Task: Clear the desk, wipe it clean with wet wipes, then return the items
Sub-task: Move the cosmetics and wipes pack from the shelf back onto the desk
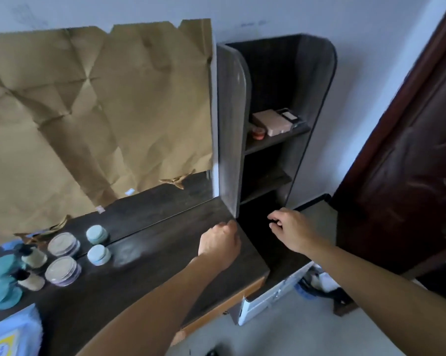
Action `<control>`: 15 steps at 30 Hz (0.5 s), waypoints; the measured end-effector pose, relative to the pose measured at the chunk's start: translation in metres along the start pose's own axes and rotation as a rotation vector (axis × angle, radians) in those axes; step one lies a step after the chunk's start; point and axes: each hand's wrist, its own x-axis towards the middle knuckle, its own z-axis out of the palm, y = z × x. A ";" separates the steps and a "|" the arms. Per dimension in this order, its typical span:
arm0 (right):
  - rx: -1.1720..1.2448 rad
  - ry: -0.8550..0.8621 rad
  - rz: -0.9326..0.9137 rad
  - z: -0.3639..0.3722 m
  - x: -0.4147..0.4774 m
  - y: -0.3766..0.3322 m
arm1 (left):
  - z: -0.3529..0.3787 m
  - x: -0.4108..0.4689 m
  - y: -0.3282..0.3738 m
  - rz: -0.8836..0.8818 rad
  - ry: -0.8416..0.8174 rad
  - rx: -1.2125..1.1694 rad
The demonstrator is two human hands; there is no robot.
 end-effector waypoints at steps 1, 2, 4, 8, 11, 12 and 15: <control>0.006 0.024 0.015 -0.008 0.006 0.012 | -0.002 0.012 0.011 0.031 0.018 -0.006; 0.007 0.049 0.024 -0.016 0.013 0.022 | -0.003 0.024 0.022 0.060 0.038 -0.014; 0.003 0.096 0.036 -0.032 0.029 0.040 | -0.008 0.050 0.040 0.123 0.096 -0.041; -0.027 0.194 0.038 -0.063 0.070 0.071 | -0.020 0.117 0.069 0.251 0.263 -0.125; -0.028 0.233 0.055 -0.087 0.102 0.089 | -0.037 0.169 0.088 0.277 0.366 -0.136; -0.027 0.253 0.055 -0.095 0.113 0.094 | -0.042 0.185 0.092 0.273 0.387 -0.123; -0.037 0.318 0.022 -0.115 0.142 0.105 | -0.052 0.226 0.101 0.212 0.414 -0.071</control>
